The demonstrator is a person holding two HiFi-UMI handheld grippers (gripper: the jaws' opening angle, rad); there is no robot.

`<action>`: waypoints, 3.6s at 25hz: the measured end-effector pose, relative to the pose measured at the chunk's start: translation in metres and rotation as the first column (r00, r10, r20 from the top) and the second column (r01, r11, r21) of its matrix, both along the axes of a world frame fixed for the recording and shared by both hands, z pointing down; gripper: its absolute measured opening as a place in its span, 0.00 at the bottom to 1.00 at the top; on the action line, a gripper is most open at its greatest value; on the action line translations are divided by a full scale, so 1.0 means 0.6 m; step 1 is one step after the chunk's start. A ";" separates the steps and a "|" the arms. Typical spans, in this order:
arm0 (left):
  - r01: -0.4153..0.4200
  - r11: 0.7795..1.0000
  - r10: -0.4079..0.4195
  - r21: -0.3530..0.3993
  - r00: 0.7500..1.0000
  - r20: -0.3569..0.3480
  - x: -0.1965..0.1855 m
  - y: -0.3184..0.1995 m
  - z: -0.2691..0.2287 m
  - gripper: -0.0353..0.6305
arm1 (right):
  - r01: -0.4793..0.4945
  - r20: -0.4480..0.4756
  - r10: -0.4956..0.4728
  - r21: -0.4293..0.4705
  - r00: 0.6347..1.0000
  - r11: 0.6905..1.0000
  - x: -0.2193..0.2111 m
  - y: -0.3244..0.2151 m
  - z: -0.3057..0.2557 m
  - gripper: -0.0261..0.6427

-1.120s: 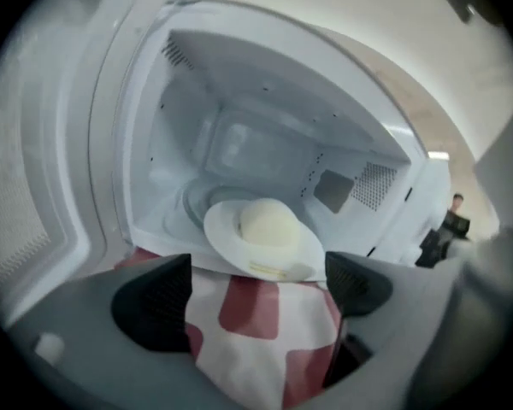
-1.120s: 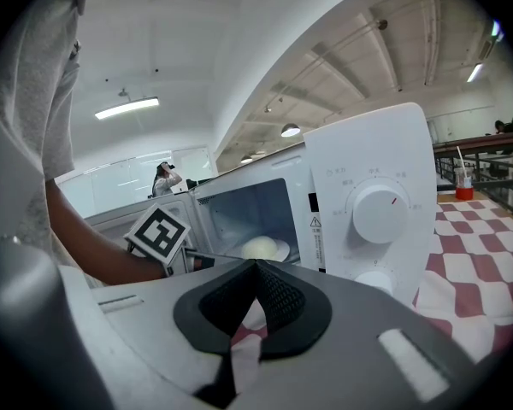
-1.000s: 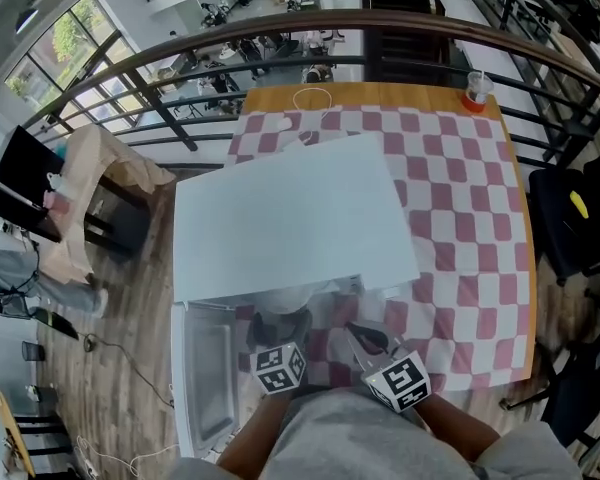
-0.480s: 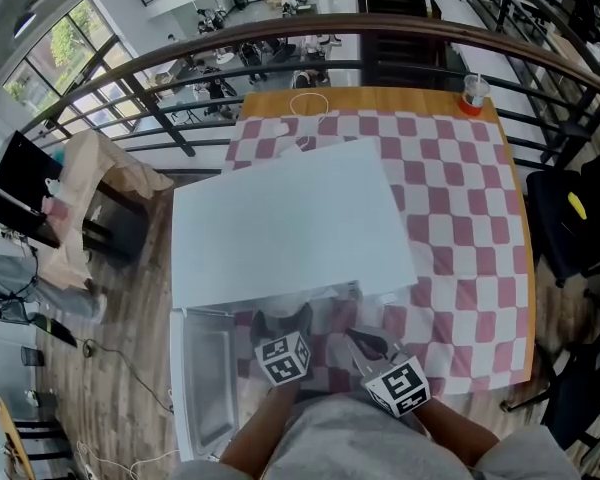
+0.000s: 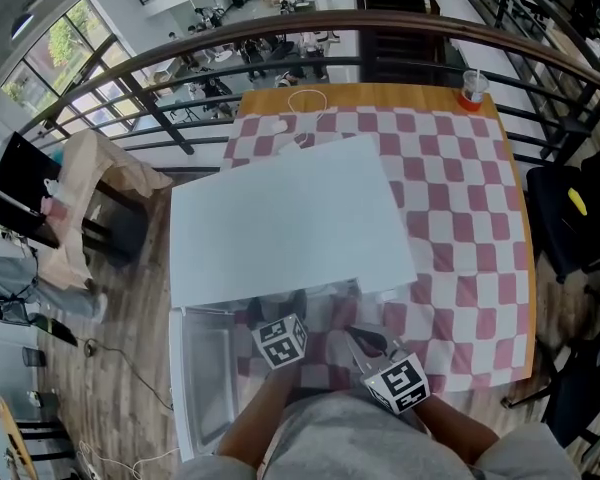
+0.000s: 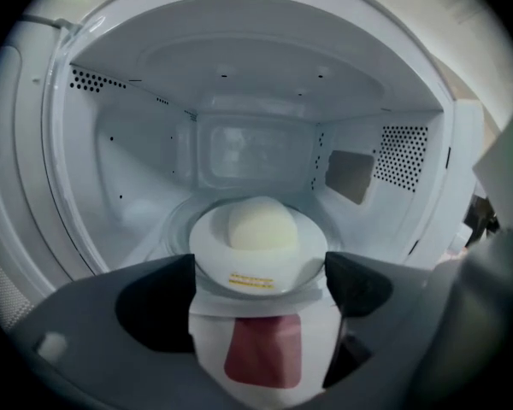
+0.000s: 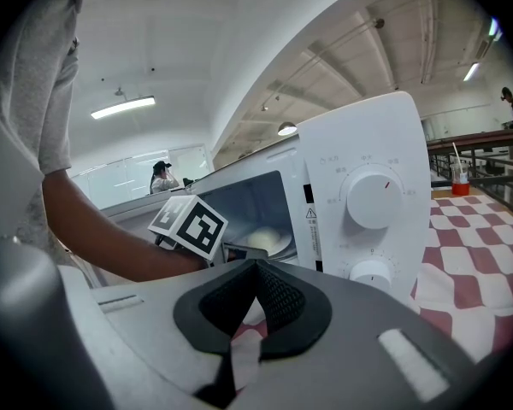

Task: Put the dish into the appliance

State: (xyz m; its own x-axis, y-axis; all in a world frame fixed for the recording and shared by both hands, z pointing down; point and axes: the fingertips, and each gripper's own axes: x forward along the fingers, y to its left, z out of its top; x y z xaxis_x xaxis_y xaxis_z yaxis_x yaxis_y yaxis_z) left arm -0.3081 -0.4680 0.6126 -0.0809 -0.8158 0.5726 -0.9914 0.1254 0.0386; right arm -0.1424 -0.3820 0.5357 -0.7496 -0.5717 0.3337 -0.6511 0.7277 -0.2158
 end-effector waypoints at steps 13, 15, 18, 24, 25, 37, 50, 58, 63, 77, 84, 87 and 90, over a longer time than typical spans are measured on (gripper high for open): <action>-0.027 0.999 0.027 -0.026 1.000 0.001 -0.005 -0.047 0.000 0.76 | -0.007 -0.007 0.006 -0.019 1.000 1.000 0.011 -0.001 0.011 0.04; -0.033 0.999 0.033 -0.029 0.999 0.005 -0.007 -0.056 0.000 0.76 | -0.010 -0.006 0.010 -0.017 1.000 1.000 0.013 -0.003 0.011 0.04; -0.047 0.998 0.047 -0.034 0.999 0.019 -0.007 -0.065 0.005 0.76 | -0.013 -0.006 0.013 -0.021 1.000 1.000 0.015 -0.003 0.014 0.04; -0.070 0.997 0.071 -0.043 0.997 0.034 -0.006 -0.065 0.008 0.74 | -0.018 -0.007 0.018 -0.023 1.000 1.000 0.018 -0.004 0.015 0.04; -0.071 0.997 0.073 -0.043 0.997 0.032 -0.005 -0.064 0.008 0.73 | -0.016 -0.009 0.015 -0.024 1.000 1.000 0.018 -0.003 0.016 0.04; -0.099 0.994 0.100 -0.048 0.994 0.035 -0.007 -0.053 0.006 0.66 | 0.011 -0.026 -0.011 -0.015 1.000 1.000 0.004 0.008 0.012 0.04; -0.040 0.997 0.039 0.061 0.999 0.018 -0.030 0.058 -0.036 0.21 | 0.005 -0.096 -0.002 0.035 0.995 0.999 0.000 0.069 -0.005 0.04; -0.032 0.987 0.026 0.160 0.999 0.035 -0.030 0.223 -0.084 0.07 | -0.065 -0.105 0.074 0.085 0.992 0.994 0.070 0.102 -0.029 0.04; -0.049 0.977 0.056 0.210 0.998 -0.027 -0.002 0.337 -0.112 0.07 | -0.076 -0.115 0.091 0.131 0.989 0.988 0.103 0.147 -0.048 0.04; -0.079 0.949 0.104 0.305 0.992 -0.067 0.068 0.643 -0.194 0.07 | -0.035 -0.126 0.057 0.167 0.990 0.985 0.136 0.397 -0.070 0.04; -0.064 0.942 0.101 0.329 0.990 -0.096 0.093 0.726 -0.212 0.07 | -0.038 -0.127 0.062 0.183 0.990 0.982 0.145 0.484 -0.088 0.04; -0.069 0.943 0.106 0.326 0.990 -0.097 0.101 0.750 -0.216 0.07 | -0.051 -0.127 0.075 0.184 0.989 0.982 0.162 0.509 -0.092 0.04; -0.077 0.943 0.112 0.325 0.990 -0.090 0.119 0.767 -0.216 0.07 | -0.065 -0.126 0.089 0.183 0.988 0.981 0.190 0.525 -0.093 0.04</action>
